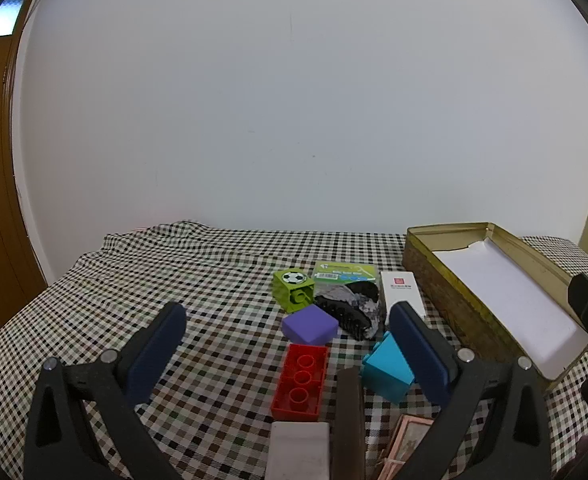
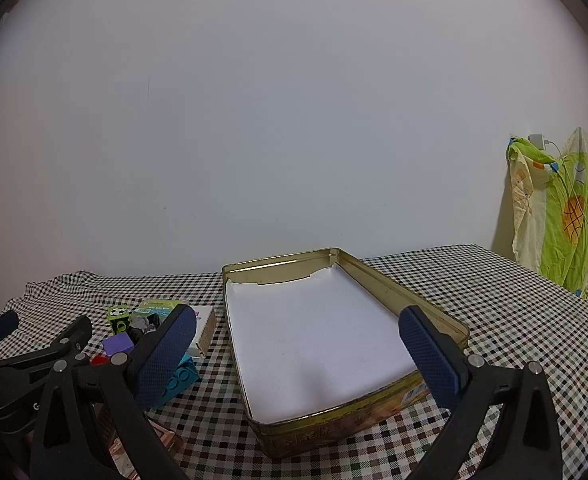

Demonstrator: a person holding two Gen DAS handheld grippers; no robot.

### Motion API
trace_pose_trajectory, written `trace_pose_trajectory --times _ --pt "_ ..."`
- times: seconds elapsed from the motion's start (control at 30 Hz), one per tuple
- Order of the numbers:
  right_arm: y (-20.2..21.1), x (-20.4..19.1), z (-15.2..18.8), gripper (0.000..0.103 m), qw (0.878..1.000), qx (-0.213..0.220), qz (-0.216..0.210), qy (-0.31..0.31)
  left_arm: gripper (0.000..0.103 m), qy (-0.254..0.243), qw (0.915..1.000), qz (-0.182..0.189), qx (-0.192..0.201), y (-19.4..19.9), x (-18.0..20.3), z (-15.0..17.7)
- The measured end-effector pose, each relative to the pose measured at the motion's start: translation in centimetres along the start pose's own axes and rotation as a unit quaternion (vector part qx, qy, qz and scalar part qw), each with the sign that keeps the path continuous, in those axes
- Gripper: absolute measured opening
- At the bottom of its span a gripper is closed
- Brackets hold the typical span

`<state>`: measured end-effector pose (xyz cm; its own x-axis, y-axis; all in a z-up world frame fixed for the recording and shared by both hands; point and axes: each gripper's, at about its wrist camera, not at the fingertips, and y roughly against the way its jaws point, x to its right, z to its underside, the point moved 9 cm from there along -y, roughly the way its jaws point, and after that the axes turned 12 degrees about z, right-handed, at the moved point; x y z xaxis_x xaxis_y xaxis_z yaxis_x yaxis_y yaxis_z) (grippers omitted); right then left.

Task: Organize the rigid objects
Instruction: 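Move both tools toward the scattered items beside the tin tray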

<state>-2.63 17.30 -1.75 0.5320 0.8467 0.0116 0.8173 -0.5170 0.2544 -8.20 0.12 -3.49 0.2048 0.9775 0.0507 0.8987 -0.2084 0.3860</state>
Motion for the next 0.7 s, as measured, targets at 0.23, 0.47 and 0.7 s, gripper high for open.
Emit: trace_pose_trajectory --times 0.23,0.47,0.7 --pt "0.06 0.04 -0.05 0.103 1.0 0.0 -0.003 0.001 0.103 0.0 1.0 0.001 -0.001 0.0 0.12 0.03" --pt "0.01 -0.03 -0.09 0.103 1.0 -0.001 -0.003 0.001 0.103 0.0 1.0 0.002 -0.002 0.07 0.24 0.07" --pt "-0.1 -0.35 -0.03 0.103 1.0 -0.002 -0.004 0.002 0.103 0.002 1.0 0.004 -0.003 0.11 0.26 0.18"
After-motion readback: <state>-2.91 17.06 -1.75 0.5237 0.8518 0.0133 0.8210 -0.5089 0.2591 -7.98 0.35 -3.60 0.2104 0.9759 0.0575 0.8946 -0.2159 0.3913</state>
